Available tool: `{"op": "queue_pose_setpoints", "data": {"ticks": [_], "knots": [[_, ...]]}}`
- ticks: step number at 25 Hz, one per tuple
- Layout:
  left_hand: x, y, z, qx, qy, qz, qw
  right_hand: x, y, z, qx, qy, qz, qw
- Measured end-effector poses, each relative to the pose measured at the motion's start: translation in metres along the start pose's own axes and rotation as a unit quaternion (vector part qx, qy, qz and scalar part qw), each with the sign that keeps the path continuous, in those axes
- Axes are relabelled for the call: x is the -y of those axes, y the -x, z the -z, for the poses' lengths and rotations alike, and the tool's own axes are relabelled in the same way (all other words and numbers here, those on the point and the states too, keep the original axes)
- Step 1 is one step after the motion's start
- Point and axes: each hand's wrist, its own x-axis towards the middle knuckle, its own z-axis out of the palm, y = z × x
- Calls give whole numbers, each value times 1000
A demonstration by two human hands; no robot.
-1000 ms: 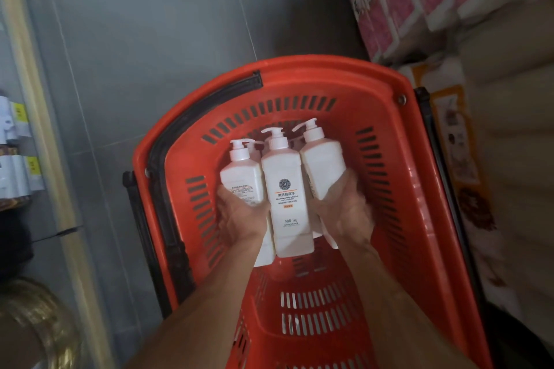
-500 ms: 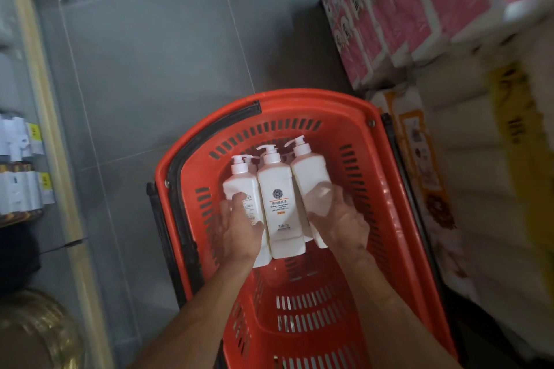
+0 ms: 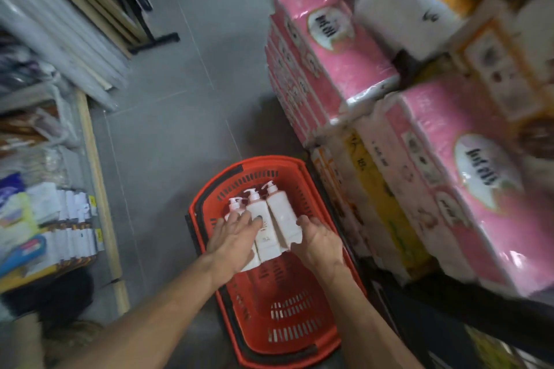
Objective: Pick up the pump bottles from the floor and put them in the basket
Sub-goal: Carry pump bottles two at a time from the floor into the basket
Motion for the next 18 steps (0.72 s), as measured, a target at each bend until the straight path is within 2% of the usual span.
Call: {"op": "queue_pose_setpoints", "data": {"ticks": [4,9,14,18], "knots": [[-39,75,80,-65,-41,-37,996,10,90,79,-37,4,10,999],[-78,139,128,-103,-67,-93,988,21,181,137,-75,9,-4,997],[-95,176,175,-113,-115,-166,973,28,260,153,-124,-1,-78,989],[-118,197,202,-131,-165,-273,939,30,324,153,-181,-36,-160,970]]}}
